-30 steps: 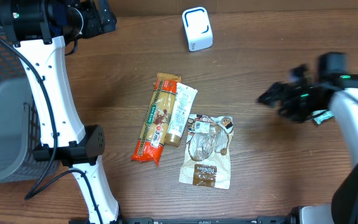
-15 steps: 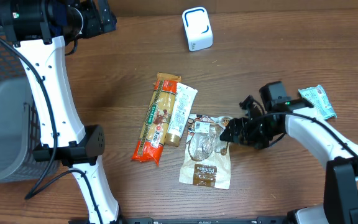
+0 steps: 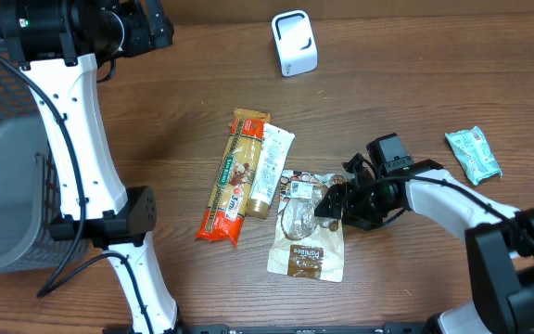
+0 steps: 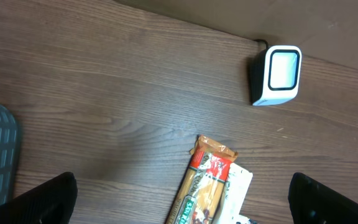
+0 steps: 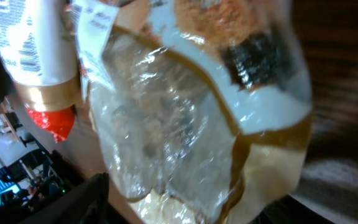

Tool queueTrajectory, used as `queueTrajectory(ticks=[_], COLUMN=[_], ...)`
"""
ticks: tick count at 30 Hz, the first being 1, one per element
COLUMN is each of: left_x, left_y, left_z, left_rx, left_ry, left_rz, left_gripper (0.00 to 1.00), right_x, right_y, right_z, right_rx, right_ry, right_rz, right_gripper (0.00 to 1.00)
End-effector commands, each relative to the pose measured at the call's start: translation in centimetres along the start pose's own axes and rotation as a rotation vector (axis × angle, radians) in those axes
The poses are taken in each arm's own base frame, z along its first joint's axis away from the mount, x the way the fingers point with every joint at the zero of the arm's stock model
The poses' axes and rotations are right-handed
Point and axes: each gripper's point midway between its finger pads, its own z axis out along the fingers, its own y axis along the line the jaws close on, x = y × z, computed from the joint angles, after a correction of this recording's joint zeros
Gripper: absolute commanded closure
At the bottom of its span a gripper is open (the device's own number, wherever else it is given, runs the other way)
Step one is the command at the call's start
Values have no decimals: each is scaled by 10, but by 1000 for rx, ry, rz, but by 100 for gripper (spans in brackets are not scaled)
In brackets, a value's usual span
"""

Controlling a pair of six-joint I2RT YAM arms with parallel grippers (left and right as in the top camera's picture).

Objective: Scan the item barcode
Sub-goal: 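Reach the right gripper to the crumpled snack bag and grasp it, then lift the snack bag and carry it toward the scanner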

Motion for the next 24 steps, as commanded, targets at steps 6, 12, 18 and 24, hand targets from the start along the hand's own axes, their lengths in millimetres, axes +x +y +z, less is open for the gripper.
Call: queueTrajectory(ticks=[6,12,18,24], left_x=[-1,-1,-1,-1], left_y=[-5,-5,-5,-5], left_z=[-9,-9,-9,-9], left_rx=[3,3,3,3], left_ry=[-20,-20,-20,-20], left_rz=[12,12,12,12], left_gripper=[0,0,0,0], right_x=[-13,-19,-26,-37], right_y=[-3,4,16,39], right_z=[15,15,10,-10], right_rx=[-37,-70,-104,-127], right_ry=[-14,-29,-45,-100], right_rz=[151,126,89,-36], right_gripper=[57,91,95,96])
